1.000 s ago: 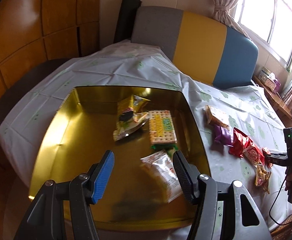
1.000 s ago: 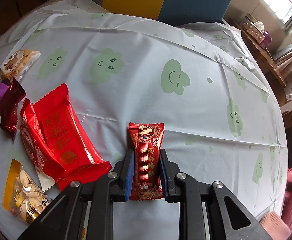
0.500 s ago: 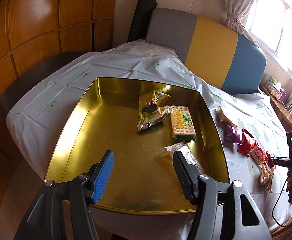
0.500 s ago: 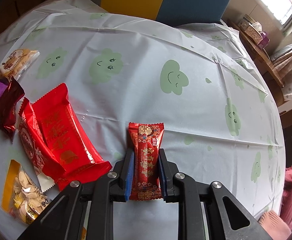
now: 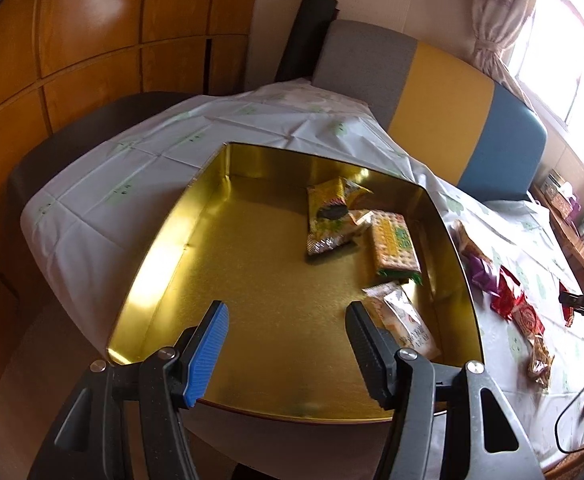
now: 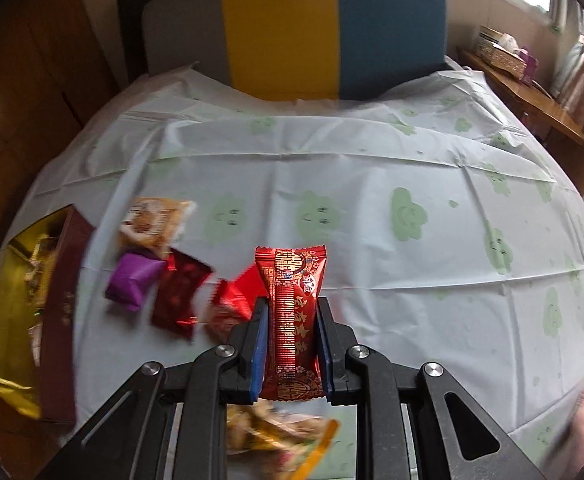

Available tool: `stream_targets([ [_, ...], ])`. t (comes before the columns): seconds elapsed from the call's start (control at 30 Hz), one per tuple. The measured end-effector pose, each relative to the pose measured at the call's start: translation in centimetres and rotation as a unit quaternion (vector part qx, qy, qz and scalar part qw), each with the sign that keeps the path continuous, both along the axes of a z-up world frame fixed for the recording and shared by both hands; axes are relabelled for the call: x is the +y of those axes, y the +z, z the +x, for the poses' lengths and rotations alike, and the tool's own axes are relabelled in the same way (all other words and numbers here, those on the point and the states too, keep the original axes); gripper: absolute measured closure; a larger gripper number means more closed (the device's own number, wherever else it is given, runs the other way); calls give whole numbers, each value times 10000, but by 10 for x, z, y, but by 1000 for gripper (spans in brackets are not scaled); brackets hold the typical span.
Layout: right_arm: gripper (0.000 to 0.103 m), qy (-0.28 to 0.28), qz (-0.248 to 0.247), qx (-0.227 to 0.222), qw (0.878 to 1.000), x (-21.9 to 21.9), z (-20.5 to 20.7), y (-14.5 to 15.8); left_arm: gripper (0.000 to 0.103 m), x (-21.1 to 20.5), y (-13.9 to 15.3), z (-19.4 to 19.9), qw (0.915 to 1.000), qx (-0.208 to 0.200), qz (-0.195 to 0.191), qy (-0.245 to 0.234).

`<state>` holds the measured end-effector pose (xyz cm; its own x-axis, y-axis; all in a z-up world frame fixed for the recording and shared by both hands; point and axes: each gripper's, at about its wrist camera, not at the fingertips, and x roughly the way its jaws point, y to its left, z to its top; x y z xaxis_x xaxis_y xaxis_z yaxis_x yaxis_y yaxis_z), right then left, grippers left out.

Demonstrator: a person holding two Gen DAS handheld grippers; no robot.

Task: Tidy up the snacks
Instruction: 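Carry the red candy over the gold tray and open the right gripper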

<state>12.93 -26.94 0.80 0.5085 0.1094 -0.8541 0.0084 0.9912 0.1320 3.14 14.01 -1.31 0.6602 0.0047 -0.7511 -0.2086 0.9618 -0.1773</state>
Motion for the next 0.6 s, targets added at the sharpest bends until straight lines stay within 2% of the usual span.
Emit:
stream_targets([
  [0.17, 81, 1136, 577, -188, 9917, 93, -12, 14, 41, 14, 2, -2, 9997, -29, -3, 230],
  [0.33, 81, 2285, 882, -253, 9692, 188, -29, 17, 41, 25, 4, -5, 9992, -75, 10, 384],
  [0.47, 80, 2982, 822, -23, 9510, 249, -35, 0, 41, 32, 5, -7, 9989, -100, -19, 456],
  [0.6, 78, 3315, 533, 276, 9415, 286, -35, -29, 41, 37, 4, -10, 9986, -85, -40, 514],
])
